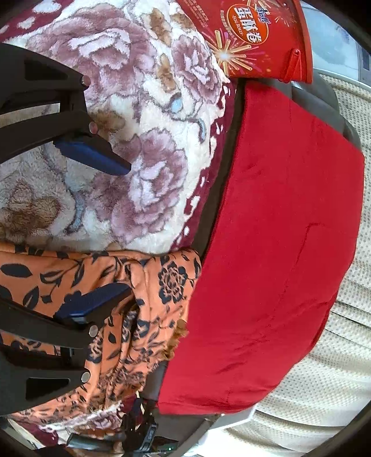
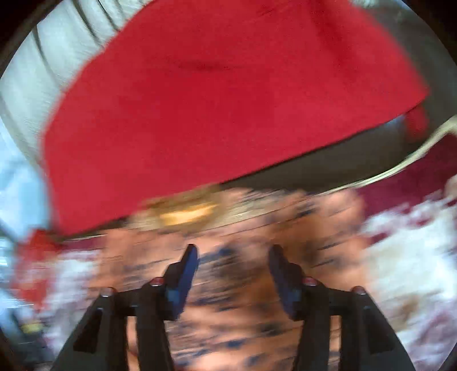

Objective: Fold small clothes

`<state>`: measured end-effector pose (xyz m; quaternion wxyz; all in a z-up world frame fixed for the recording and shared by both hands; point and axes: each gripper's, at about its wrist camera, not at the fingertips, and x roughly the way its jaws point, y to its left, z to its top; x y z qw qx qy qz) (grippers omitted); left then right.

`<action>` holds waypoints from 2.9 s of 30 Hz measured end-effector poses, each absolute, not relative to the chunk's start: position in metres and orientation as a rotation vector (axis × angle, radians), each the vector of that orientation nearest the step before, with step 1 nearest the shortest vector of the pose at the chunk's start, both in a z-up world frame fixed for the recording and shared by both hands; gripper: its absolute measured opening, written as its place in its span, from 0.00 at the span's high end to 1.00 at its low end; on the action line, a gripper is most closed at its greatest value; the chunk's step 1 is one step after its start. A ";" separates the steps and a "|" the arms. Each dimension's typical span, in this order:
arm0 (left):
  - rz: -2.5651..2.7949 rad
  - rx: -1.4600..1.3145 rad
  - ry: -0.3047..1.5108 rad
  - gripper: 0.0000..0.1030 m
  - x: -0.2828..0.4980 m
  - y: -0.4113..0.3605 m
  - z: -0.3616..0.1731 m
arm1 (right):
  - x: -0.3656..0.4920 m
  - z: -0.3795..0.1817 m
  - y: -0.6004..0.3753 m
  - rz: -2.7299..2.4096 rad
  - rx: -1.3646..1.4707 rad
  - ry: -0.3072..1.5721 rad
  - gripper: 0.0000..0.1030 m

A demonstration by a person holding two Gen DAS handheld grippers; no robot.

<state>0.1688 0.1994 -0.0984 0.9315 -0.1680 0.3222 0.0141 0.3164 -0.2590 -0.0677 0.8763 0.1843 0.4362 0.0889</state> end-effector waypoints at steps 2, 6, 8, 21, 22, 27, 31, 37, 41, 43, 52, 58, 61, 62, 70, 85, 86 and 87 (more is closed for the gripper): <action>0.017 -0.366 0.697 0.24 0.170 0.198 -0.098 | 0.315 -0.081 -0.260 0.245 0.458 0.954 0.40; -0.093 -0.487 0.719 0.24 0.186 0.192 -0.070 | 0.310 -0.126 -0.300 0.170 0.583 1.013 0.54; -0.137 -0.506 0.704 0.24 0.210 0.178 -0.047 | 0.308 -0.119 -0.292 0.185 0.502 1.015 0.54; 0.043 -0.208 1.028 0.19 0.325 0.100 -0.139 | 0.314 -0.086 -0.295 0.263 0.439 0.946 0.40; 0.046 -0.198 1.031 0.19 0.325 0.098 -0.139 | 0.320 -0.077 -0.295 0.292 0.469 0.922 0.28; 0.006 -0.235 1.041 0.18 0.325 0.105 -0.140 | 0.371 -0.119 -0.315 0.268 0.640 1.018 0.22; -0.012 -0.240 1.040 0.17 0.318 0.115 -0.138 | 0.367 -0.130 -0.346 0.183 0.770 0.969 0.29; -0.005 -0.269 1.049 0.16 0.303 0.120 -0.126 | 0.358 -0.132 -0.350 0.187 0.752 0.985 0.23; -0.035 -0.272 0.948 0.16 0.251 0.136 -0.094 | 0.311 -0.084 -0.348 0.176 0.595 0.908 0.22; -0.049 -0.276 0.912 0.16 0.211 0.146 -0.081 | 0.266 -0.056 -0.351 0.218 0.555 0.858 0.22; -0.070 -0.315 0.846 0.16 0.042 0.183 -0.072 | 0.074 -0.017 -0.374 0.327 0.418 0.865 0.21; -0.045 -0.397 0.848 0.16 -0.026 0.182 -0.085 | -0.019 -0.075 -0.389 0.330 0.516 1.007 0.21; -0.060 -0.423 0.862 0.16 -0.045 0.174 -0.086 | -0.050 -0.088 -0.391 0.321 0.598 0.948 0.21; -0.068 -0.419 0.865 0.16 -0.045 0.171 -0.086 | -0.056 -0.093 -0.390 0.328 0.628 0.930 0.21; -0.100 -0.489 0.925 0.17 -0.021 0.158 -0.104 | -0.048 -0.104 -0.384 0.323 0.618 0.957 0.21; -0.095 -0.608 0.958 0.41 -0.007 0.174 -0.126 | -0.028 -0.133 -0.394 0.245 0.625 1.073 0.22; -0.094 -0.601 0.971 0.40 -0.006 0.174 -0.128 | -0.027 -0.134 -0.392 0.251 0.618 1.084 0.23; -0.091 -0.597 0.977 0.40 -0.006 0.174 -0.130 | -0.027 -0.135 -0.386 0.268 0.605 1.099 0.29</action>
